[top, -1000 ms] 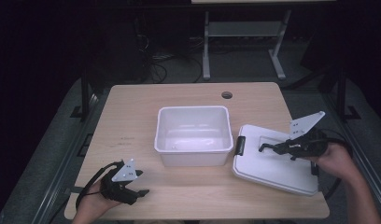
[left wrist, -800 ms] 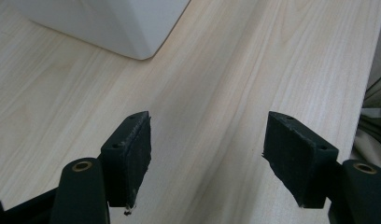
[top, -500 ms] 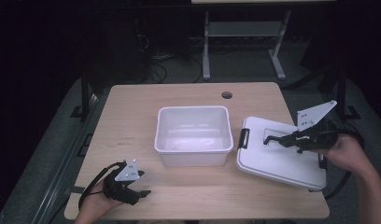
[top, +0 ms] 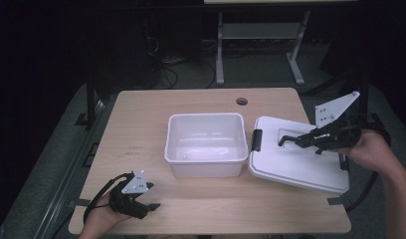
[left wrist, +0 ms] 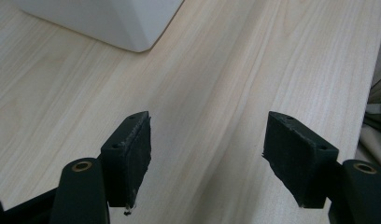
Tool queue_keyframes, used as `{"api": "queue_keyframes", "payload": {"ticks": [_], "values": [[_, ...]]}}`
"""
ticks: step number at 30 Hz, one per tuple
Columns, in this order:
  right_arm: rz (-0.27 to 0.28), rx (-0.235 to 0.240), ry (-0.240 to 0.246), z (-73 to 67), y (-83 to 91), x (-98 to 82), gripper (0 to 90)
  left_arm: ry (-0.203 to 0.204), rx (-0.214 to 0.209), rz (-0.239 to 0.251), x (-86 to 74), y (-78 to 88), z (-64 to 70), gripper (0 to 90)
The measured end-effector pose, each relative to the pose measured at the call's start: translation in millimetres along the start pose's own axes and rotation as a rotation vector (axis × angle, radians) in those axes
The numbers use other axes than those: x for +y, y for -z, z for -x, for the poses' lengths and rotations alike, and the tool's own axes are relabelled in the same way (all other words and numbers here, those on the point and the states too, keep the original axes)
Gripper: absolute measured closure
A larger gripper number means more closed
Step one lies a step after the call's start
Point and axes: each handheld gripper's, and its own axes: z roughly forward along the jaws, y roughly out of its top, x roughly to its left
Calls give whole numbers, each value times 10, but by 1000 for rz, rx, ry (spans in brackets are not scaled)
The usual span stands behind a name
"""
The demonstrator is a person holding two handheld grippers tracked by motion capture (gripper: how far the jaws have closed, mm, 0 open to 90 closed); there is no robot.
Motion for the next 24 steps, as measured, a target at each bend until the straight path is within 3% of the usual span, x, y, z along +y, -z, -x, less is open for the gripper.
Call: {"api": "queue_keyframes", "payload": {"ticks": [6, 24], "values": [[8, 12, 18, 44, -20, 159, 839, 4, -2, 1, -20, 1, -8, 319], [3, 63, 74, 135, -337, 614, 838, 13, 2, -10, -70, -5, -47, 316]]}}
